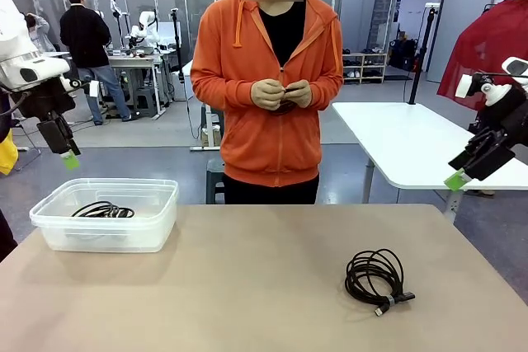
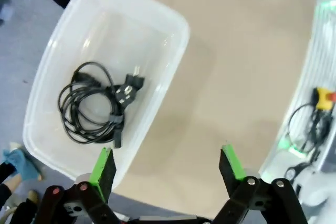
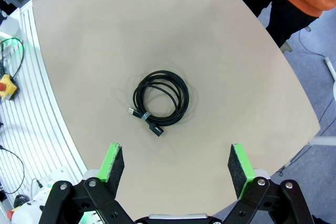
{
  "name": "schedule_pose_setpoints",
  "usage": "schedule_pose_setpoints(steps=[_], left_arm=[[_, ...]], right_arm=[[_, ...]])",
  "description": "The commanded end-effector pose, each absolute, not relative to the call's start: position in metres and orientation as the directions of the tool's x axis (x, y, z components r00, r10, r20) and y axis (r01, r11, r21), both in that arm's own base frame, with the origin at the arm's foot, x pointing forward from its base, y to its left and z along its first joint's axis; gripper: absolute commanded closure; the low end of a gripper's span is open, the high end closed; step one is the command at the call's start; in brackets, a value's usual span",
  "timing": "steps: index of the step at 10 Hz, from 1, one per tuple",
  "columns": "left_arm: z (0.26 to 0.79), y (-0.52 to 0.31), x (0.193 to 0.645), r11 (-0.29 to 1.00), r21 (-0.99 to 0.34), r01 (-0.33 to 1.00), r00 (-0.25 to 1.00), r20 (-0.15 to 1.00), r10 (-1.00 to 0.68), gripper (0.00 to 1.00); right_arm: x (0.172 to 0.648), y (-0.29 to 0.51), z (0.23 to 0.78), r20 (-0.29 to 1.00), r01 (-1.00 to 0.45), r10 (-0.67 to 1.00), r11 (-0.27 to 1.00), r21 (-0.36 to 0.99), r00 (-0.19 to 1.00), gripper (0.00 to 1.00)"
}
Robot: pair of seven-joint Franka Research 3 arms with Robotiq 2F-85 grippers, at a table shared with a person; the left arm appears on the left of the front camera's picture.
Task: Organize and store the cables.
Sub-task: Place the USB Extension Cable into the Organizing box.
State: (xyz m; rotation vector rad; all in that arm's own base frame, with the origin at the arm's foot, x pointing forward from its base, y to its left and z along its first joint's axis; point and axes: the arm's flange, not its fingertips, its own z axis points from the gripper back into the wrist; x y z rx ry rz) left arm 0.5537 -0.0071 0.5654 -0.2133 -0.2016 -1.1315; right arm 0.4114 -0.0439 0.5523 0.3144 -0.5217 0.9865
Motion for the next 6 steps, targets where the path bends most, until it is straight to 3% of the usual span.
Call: schedule_pose_setpoints(steps=[1, 3, 6], left_arm=[[0.547, -0.020, 0.510, 0.491, -0.045, 0.870, 0.473, 0.360, -0.804, 0.00], [0.542, -0.027, 0.478, 0.555, -0.024, 0.832, 0.502, 0.459, -0.733, 0.00], [0.536, -0.033, 0.434, 0.589, 0.108, 0.801, 0.493, 0.441, -0.750, 0.00]], right_arm=[[0.411, -0.044, 0.553, 0.555, -0.855, 0.705, 0.519, 0.020, 0.441, 0.00], [0.411, -0.044, 0.553, 0.555, -0.855, 0.705, 0.519, 0.020, 0.441, 0.00], [0.411, -0.044, 0.553, 0.555, -0.855, 0.705, 0.519, 0.020, 0.441, 0.00]])
